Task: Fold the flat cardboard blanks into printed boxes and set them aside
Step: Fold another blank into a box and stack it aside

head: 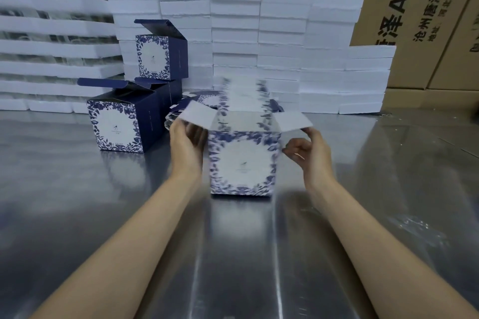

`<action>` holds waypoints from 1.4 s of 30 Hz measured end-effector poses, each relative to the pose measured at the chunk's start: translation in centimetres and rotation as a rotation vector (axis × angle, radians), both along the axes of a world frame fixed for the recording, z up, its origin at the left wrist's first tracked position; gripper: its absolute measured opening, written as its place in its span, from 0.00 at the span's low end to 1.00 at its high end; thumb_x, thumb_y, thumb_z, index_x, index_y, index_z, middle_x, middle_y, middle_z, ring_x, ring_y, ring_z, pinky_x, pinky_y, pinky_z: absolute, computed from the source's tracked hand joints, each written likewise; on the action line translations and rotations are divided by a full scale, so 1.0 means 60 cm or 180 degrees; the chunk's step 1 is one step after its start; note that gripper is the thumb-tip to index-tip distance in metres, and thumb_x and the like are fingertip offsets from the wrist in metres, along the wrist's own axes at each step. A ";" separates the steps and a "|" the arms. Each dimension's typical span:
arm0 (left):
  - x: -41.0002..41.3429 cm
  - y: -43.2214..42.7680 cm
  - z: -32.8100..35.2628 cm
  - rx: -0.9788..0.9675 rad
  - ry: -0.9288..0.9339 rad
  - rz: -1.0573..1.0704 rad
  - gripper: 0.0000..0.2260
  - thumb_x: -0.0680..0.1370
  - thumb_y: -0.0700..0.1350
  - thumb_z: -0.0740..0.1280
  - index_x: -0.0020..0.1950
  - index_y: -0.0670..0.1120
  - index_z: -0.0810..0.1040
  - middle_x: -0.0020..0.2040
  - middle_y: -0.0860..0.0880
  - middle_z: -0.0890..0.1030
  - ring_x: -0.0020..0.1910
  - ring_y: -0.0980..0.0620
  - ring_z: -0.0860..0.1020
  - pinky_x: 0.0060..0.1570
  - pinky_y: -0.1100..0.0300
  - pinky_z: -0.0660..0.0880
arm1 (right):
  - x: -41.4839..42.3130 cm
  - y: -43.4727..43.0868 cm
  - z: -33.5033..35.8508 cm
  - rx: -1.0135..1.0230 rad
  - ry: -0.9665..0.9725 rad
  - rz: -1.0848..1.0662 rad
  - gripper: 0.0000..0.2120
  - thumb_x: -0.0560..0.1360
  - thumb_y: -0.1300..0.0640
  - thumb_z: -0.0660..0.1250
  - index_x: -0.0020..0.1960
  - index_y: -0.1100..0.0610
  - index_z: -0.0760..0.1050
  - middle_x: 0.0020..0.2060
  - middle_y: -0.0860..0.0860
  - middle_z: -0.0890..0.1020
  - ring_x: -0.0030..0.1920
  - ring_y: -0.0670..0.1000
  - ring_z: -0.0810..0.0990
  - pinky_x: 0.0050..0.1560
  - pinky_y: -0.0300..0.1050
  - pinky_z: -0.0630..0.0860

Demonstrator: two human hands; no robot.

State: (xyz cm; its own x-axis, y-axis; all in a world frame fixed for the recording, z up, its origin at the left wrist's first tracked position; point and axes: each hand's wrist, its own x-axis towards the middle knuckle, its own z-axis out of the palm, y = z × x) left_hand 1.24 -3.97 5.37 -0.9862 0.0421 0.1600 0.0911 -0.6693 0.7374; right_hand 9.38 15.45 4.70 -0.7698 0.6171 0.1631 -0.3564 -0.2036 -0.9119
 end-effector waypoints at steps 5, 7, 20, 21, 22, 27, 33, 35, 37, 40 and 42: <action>0.014 0.003 -0.001 -0.0445 0.0419 -0.0668 0.26 0.84 0.57 0.49 0.46 0.56 0.86 0.47 0.56 0.86 0.47 0.58 0.84 0.40 0.62 0.80 | 0.006 -0.022 0.004 0.1013 0.0211 0.0242 0.11 0.82 0.58 0.57 0.60 0.58 0.75 0.44 0.52 0.82 0.42 0.48 0.82 0.50 0.44 0.80; 0.019 0.006 -0.001 -0.0966 0.0569 -0.0508 0.22 0.83 0.58 0.49 0.62 0.53 0.81 0.60 0.54 0.81 0.60 0.57 0.79 0.61 0.56 0.75 | 0.009 -0.034 0.004 0.1301 0.0350 0.0371 0.11 0.82 0.58 0.58 0.63 0.54 0.71 0.50 0.46 0.81 0.46 0.40 0.82 0.46 0.35 0.78; 0.027 -0.008 -0.013 -0.3566 0.2683 0.1030 0.17 0.81 0.59 0.47 0.52 0.55 0.73 0.62 0.63 0.71 0.60 0.57 0.70 0.51 0.51 0.72 | 0.003 -0.031 -0.001 0.2500 0.0219 -0.0005 0.20 0.77 0.37 0.48 0.49 0.44 0.76 0.64 0.41 0.73 0.66 0.38 0.68 0.63 0.33 0.63; 0.026 -0.009 -0.012 -0.3656 0.2763 0.1169 0.19 0.81 0.60 0.45 0.51 0.54 0.72 0.60 0.62 0.72 0.57 0.54 0.71 0.48 0.50 0.73 | 0.001 -0.029 -0.001 0.2510 0.0254 -0.0018 0.21 0.76 0.36 0.47 0.46 0.44 0.75 0.62 0.39 0.73 0.63 0.37 0.70 0.60 0.33 0.65; 0.023 -0.010 -0.011 -0.3665 0.2810 0.1210 0.20 0.81 0.60 0.44 0.50 0.53 0.72 0.58 0.60 0.72 0.55 0.52 0.72 0.47 0.48 0.73 | 0.000 -0.027 -0.001 0.2503 0.0269 -0.0035 0.21 0.75 0.35 0.46 0.44 0.44 0.74 0.59 0.37 0.73 0.60 0.36 0.72 0.58 0.37 0.67; 0.023 0.006 -0.011 -0.3151 0.2634 0.0891 0.25 0.81 0.59 0.44 0.44 0.42 0.71 0.46 0.49 0.72 0.43 0.48 0.73 0.46 0.49 0.72 | -0.008 -0.025 -0.001 0.2442 0.0182 -0.0122 0.20 0.75 0.35 0.47 0.40 0.44 0.72 0.54 0.33 0.73 0.49 0.37 0.74 0.52 0.50 0.70; 0.034 0.006 0.003 -0.1911 0.1890 0.0361 0.09 0.75 0.44 0.60 0.41 0.47 0.80 0.51 0.49 0.73 0.49 0.64 0.73 0.51 0.72 0.67 | -0.005 -0.038 0.007 0.1807 0.0566 0.0282 0.11 0.73 0.54 0.55 0.38 0.53 0.74 0.58 0.45 0.74 0.62 0.40 0.71 0.57 0.32 0.65; 0.036 0.004 0.003 -0.1714 0.1534 0.0109 0.16 0.71 0.46 0.61 0.57 0.51 0.77 0.63 0.50 0.70 0.60 0.65 0.70 0.58 0.70 0.66 | -0.004 -0.043 0.014 0.1641 0.0687 0.0519 0.08 0.69 0.58 0.56 0.37 0.55 0.73 0.59 0.48 0.74 0.66 0.47 0.70 0.63 0.37 0.65; 0.035 0.005 0.003 -0.1366 0.1080 -0.0310 0.30 0.68 0.46 0.61 0.72 0.53 0.66 0.73 0.51 0.65 0.71 0.58 0.65 0.68 0.62 0.64 | -0.003 -0.048 0.014 0.1557 0.0712 0.0720 0.09 0.68 0.57 0.56 0.38 0.57 0.74 0.57 0.49 0.75 0.65 0.50 0.71 0.66 0.45 0.63; 0.033 0.003 0.002 -0.0912 0.0820 -0.0767 0.34 0.67 0.45 0.61 0.75 0.55 0.62 0.75 0.49 0.66 0.72 0.49 0.68 0.71 0.50 0.65 | 0.002 -0.052 0.013 0.1622 0.0693 0.0741 0.12 0.72 0.55 0.55 0.39 0.57 0.76 0.55 0.50 0.76 0.61 0.48 0.73 0.66 0.44 0.64; 0.030 0.000 0.001 -0.0840 0.0791 -0.0772 0.32 0.67 0.44 0.61 0.71 0.58 0.65 0.73 0.49 0.68 0.70 0.47 0.70 0.69 0.48 0.67 | 0.006 -0.053 0.015 0.1685 0.0678 0.0738 0.10 0.72 0.55 0.57 0.42 0.56 0.77 0.55 0.51 0.76 0.60 0.46 0.74 0.64 0.41 0.66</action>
